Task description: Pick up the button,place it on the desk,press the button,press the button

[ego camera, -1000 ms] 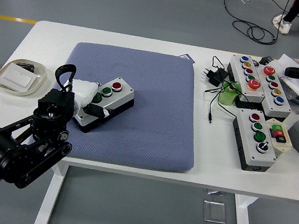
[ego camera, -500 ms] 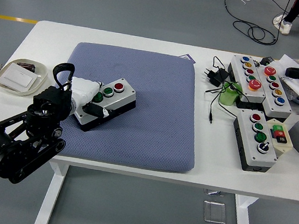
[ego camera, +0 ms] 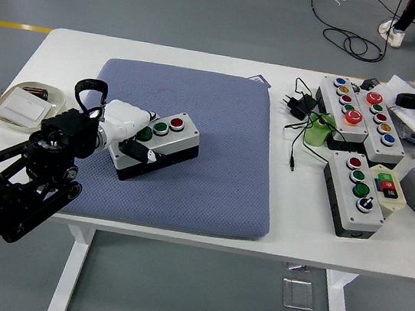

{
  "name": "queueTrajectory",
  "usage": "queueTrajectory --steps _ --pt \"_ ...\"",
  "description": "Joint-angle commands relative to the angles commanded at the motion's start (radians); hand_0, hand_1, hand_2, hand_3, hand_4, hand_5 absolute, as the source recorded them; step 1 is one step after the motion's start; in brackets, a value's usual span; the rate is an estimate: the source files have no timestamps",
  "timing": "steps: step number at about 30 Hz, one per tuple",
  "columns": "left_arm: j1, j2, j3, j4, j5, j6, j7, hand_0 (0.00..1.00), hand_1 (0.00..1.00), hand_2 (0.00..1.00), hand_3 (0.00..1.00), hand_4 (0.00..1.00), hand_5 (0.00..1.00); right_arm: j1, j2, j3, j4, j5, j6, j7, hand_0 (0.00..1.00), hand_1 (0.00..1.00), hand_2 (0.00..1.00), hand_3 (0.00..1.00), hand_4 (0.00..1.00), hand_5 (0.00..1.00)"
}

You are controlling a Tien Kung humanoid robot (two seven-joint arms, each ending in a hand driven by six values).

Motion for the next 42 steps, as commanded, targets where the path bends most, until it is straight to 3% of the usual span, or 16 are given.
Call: queueTrajectory --steps 9,15,23,28,35,42 --pt "-0.017 0.033 0.005 0.023 0.000 0.070 -0.128 0.227 0.138 0.145 0.274 0.276 0.002 0.000 0.001 0.004 0.000 -0.003 0.000 -0.001 0.634 0.453 0.614 0.565 0.307 0.234" --pt "-0.039 0.058 0.010 0.036 0.000 0.164 -0.255 0.230 0.146 0.144 0.270 0.265 0.002 0.001 0.001 0.003 0.000 -0.004 0.001 -0.002 0.635 0.453 0.615 0.565 0.307 0.235" --pt "-0.063 0.072 0.060 0.063 0.000 0.261 -0.362 0.230 0.140 0.143 0.272 0.261 0.002 0.001 0.002 0.004 0.000 -0.007 0.002 -0.002 0.634 0.452 0.614 0.565 0.307 0.235" --pt "-0.075 0.073 0.092 0.089 0.000 0.308 -0.408 0.232 0.136 0.142 0.267 0.245 0.002 0.000 0.002 0.007 0.000 -0.011 0.002 -0.003 0.635 0.453 0.615 0.565 0.307 0.236" --pt "-0.100 0.080 0.153 0.115 0.000 0.335 -0.424 0.235 0.135 0.142 0.267 0.250 0.002 0.001 0.002 0.009 0.000 -0.016 0.003 -0.003 0.635 0.453 0.615 0.565 0.305 0.236" --pt "-0.130 0.081 0.218 0.146 0.000 0.407 -0.439 0.239 0.140 0.145 0.269 0.254 0.002 0.002 0.003 0.008 0.000 -0.020 0.006 -0.004 0.635 0.453 0.615 0.564 0.305 0.237"
